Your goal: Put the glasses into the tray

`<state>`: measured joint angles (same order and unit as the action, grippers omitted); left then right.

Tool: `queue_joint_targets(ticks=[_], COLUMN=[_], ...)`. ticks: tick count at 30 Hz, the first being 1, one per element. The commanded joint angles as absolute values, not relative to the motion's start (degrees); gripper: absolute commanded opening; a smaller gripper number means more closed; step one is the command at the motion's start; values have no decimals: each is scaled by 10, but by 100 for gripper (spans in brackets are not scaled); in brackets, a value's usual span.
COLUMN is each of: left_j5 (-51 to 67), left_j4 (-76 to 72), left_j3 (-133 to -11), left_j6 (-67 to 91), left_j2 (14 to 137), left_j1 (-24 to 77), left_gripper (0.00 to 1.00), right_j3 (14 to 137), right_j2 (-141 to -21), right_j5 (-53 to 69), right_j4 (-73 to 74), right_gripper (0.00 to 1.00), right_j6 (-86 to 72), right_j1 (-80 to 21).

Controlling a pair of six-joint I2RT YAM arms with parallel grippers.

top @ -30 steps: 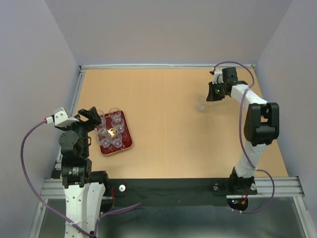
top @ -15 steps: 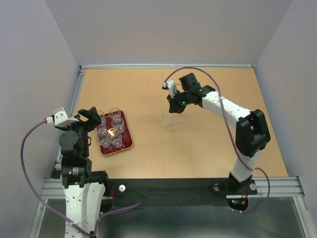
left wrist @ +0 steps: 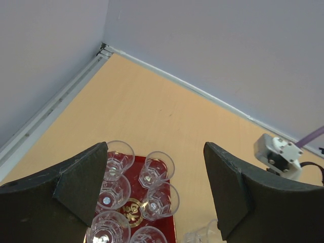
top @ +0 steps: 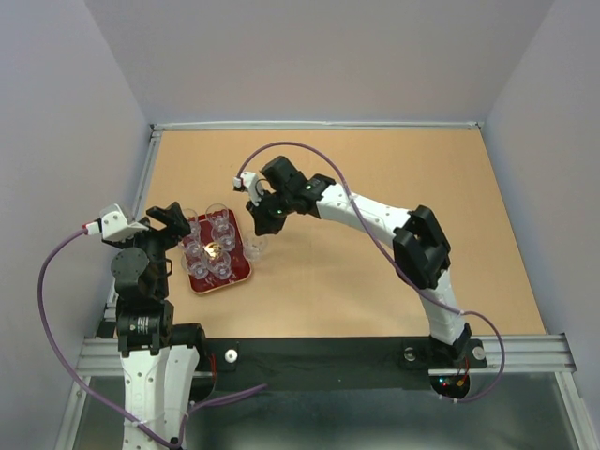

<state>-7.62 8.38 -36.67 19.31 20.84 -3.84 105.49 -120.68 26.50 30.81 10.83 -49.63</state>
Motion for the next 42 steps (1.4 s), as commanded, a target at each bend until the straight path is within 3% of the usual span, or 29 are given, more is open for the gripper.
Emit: queue_joint_targets(ticks=[1, 42], left_j5=[-80, -73], left_j4=[58, 55], left_j3=[-373, -373], left_j6=[182, 182], left_j2=[203, 200], left_j1=[-40, -40], left_gripper=[88, 88], right_j3=[1114, 1191], right_j2=[-1237, -1316], right_j5=[229, 165], right_j4=[296, 279], right_gripper=[0, 4], right_j6=[43, -40], right_j1=[-507, -555])
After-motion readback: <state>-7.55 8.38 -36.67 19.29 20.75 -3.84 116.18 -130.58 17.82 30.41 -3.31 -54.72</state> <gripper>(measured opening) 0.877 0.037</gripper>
